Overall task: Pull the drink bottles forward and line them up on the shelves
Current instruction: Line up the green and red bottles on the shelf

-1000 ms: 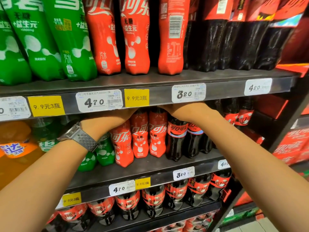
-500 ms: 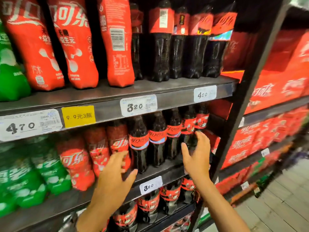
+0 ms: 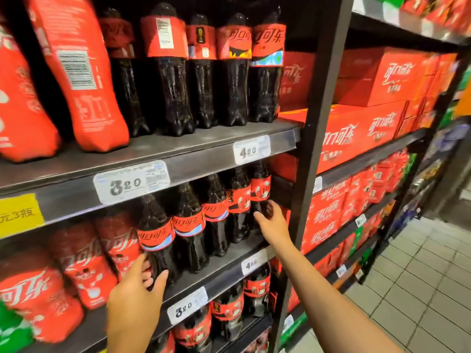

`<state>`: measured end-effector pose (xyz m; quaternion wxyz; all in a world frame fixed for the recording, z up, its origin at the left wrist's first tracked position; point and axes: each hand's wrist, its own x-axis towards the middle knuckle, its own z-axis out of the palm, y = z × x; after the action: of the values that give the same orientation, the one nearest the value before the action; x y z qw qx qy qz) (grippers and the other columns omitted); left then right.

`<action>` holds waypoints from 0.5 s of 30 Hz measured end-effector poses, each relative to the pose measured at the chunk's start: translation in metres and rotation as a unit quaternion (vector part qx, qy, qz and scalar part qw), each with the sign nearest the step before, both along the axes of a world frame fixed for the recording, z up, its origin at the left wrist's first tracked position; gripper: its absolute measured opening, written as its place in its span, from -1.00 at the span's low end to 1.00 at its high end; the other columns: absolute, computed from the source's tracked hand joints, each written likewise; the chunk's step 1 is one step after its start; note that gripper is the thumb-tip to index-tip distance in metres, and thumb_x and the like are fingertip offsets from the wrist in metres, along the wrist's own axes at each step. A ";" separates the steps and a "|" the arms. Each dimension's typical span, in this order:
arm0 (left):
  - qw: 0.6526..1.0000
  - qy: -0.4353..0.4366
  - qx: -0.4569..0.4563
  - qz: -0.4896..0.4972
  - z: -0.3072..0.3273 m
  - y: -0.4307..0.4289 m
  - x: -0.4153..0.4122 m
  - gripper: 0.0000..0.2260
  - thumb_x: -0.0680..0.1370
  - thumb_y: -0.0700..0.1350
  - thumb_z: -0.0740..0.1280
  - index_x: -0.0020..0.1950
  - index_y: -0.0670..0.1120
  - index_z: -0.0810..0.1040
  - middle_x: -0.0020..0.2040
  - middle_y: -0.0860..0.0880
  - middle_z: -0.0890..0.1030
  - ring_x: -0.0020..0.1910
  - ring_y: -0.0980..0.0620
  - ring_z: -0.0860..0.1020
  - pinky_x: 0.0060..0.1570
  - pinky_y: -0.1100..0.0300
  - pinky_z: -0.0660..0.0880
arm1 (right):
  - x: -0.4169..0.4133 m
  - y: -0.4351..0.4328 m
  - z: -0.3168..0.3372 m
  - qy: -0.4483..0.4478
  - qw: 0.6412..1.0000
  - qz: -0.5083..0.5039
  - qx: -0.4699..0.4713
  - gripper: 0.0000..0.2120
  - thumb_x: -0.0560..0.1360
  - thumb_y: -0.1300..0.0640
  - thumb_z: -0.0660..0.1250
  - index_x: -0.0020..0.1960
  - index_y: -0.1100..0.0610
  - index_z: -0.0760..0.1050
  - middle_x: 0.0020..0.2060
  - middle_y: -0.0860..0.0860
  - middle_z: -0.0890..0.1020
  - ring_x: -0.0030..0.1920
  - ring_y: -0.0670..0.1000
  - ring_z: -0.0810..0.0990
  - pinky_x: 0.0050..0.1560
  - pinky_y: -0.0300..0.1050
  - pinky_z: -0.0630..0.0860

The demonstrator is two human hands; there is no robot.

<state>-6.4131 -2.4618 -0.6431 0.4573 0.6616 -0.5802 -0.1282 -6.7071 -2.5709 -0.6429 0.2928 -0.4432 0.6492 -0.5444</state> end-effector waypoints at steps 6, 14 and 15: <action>1.000 0.007 0.012 0.008 0.005 -0.002 0.002 -0.46 0.35 -0.10 0.55 0.29 -0.09 0.50 -0.01 -0.06 0.66 -0.27 0.09 0.56 -0.05 0.11 0.51 | -0.001 -0.006 -0.010 0.073 0.997 0.024 -0.018 -0.34 0.44 0.05 0.44 0.46 0.07 0.26 0.34 -0.01 0.47 0.34 0.00 0.42 0.33 -0.12 0.33; 1.000 -0.021 0.009 0.004 0.009 -0.004 -0.002 -0.54 0.37 -0.07 0.53 0.23 -0.05 0.53 -0.12 0.02 0.62 -0.28 0.12 0.59 -0.16 0.20 0.50 | -0.006 -0.008 -0.017 0.096 0.995 -0.001 -0.031 -0.36 0.44 0.02 0.44 0.45 0.08 0.29 0.34 0.00 0.47 0.35 0.01 0.40 0.36 -0.05 0.33; 1.000 -0.024 0.011 0.003 0.010 -0.004 -0.004 -0.55 0.37 -0.06 0.53 0.23 -0.04 0.53 -0.15 0.05 0.58 -0.27 0.12 0.59 -0.15 0.18 0.52 | -0.008 -0.009 -0.016 0.097 0.995 -0.001 -0.033 -0.36 0.44 0.04 0.44 0.44 0.09 0.30 0.34 0.00 0.47 0.34 0.02 0.41 0.34 -0.09 0.33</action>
<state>-6.4171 -2.4653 -0.6331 0.4367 0.6711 -0.5875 -0.1173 -6.7149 -2.5794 -0.6592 0.2135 -0.5027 0.6565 -0.5203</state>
